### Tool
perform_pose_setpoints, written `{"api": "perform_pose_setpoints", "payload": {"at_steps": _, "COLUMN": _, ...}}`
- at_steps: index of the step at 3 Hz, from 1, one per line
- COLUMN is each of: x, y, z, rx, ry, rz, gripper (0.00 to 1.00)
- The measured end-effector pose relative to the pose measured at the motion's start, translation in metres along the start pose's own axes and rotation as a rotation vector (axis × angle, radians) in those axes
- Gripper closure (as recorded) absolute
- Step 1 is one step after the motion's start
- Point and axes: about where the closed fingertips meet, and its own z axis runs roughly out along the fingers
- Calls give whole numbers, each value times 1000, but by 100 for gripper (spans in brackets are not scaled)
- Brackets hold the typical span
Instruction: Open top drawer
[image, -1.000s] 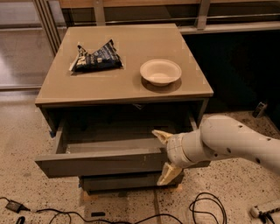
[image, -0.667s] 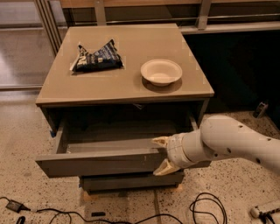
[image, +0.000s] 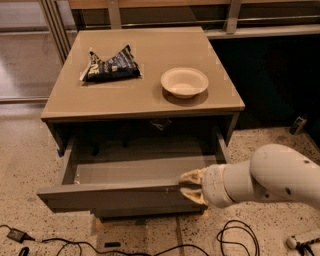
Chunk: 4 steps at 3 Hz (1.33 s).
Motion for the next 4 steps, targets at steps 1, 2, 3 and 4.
{"api": "perform_pose_setpoints", "payload": {"at_steps": 1, "x": -25, "y": 60, "z": -39, "rx": 1, "ry": -21, "rz": -14, "gripper": 100}}
{"api": "perform_pose_setpoints", "payload": {"at_steps": 2, "x": -13, "y": 69, "z": -61, "rx": 55, "ry": -7, "rz": 15, "gripper": 74}}
{"api": "perform_pose_setpoints", "payload": {"at_steps": 3, "x": -13, "y": 69, "z": -61, "rx": 55, "ry": -6, "rz": 15, "gripper": 50}}
{"api": "perform_pose_setpoints", "payload": {"at_steps": 4, "x": -13, "y": 69, "z": -61, "rx": 55, "ry": -6, "rz": 15, "gripper": 27}}
